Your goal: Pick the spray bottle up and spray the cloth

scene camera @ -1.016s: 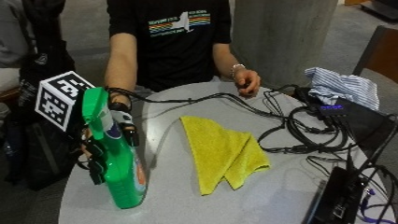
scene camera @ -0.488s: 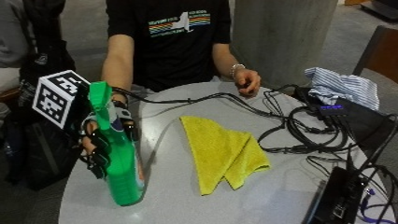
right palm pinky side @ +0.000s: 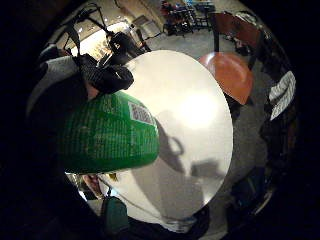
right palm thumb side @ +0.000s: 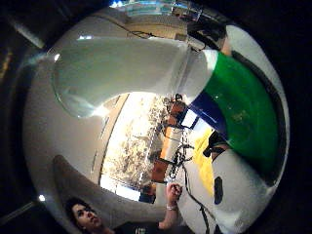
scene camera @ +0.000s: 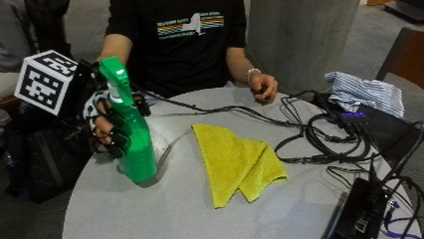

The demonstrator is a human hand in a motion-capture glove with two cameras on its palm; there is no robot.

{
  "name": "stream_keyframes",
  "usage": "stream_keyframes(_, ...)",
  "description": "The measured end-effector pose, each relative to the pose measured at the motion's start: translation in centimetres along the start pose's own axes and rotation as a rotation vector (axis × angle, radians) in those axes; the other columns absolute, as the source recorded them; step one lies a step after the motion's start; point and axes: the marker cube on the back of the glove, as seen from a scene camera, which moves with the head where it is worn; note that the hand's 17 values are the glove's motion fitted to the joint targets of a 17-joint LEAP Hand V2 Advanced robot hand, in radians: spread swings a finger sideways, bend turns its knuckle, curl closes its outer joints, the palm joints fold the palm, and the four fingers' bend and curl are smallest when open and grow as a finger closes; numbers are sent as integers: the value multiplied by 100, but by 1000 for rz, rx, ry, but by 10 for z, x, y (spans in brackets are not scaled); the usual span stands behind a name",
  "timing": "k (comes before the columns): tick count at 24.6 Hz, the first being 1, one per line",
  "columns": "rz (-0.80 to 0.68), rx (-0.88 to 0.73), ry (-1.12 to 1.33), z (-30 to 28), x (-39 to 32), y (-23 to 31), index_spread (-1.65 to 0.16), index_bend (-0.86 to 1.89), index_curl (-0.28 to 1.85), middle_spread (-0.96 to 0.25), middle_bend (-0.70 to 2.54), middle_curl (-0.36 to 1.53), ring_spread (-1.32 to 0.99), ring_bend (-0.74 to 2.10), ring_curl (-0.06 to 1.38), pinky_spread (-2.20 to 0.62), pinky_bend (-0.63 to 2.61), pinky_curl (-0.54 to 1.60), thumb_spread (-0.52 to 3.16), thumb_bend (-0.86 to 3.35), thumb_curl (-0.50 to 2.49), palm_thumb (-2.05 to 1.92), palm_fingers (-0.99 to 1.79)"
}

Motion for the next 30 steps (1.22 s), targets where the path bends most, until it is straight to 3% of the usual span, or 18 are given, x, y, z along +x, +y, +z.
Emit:
stream_keyframes(9,-81,-316,214,5,-60,22,-24,10,31,-3,18,40,4,39,35,13,64,31,58,-3,65,105,98)
stream_keyframes(16,-70,-475,412,18,-75,17,-23,9,29,-2,19,41,4,40,35,13,64,32,59,-3,67,104,98)
stream_keyframes(30,-45,-635,685,34,-69,11,-22,9,26,-3,19,41,4,43,36,11,65,33,59,-3,69,103,100)
